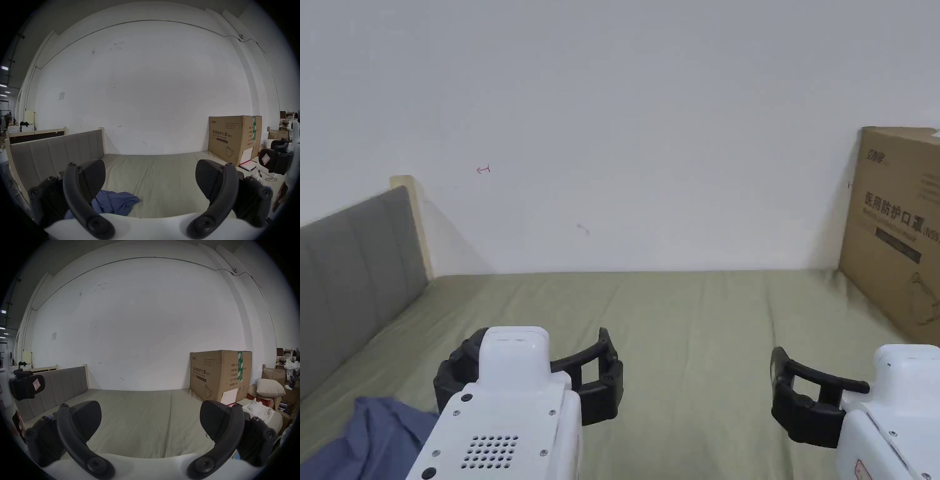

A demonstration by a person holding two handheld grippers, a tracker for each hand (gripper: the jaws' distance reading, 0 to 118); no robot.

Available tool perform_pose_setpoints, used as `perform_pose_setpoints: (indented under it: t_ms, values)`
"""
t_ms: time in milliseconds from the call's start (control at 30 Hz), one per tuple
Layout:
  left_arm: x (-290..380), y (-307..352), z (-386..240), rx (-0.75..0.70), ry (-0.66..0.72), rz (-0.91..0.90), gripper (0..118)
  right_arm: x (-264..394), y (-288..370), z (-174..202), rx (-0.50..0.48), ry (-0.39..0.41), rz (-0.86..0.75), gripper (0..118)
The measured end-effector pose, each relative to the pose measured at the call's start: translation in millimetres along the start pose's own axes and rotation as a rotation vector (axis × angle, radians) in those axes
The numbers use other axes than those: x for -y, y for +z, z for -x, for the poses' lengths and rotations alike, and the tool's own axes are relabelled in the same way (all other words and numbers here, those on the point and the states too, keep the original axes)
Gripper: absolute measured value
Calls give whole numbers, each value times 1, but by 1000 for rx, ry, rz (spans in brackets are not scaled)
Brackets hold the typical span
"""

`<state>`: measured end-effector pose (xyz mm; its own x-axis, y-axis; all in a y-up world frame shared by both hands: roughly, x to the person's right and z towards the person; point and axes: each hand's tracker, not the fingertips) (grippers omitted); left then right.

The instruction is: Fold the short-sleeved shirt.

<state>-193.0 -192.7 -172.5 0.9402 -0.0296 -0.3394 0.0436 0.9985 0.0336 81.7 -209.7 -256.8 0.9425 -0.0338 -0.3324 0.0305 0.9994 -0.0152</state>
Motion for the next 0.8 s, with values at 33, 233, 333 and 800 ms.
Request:
perform_pose_setpoints:
  t_ms: [33,233,333,800]
  values:
    - [0,0,0,0,-1,1,113,0,0,1,0,1,0,118]
    - [2,-2,-1,2,-9,10,113,-1,-1,3,7,7,-2,118]
    - [0,-3,-1,-1,-15,8,113,-3,0,3,3,12,-11,118]
    - [52,-25,-72,-331,-1631,-359,113,87,-22,-105,43,-1610,345,118]
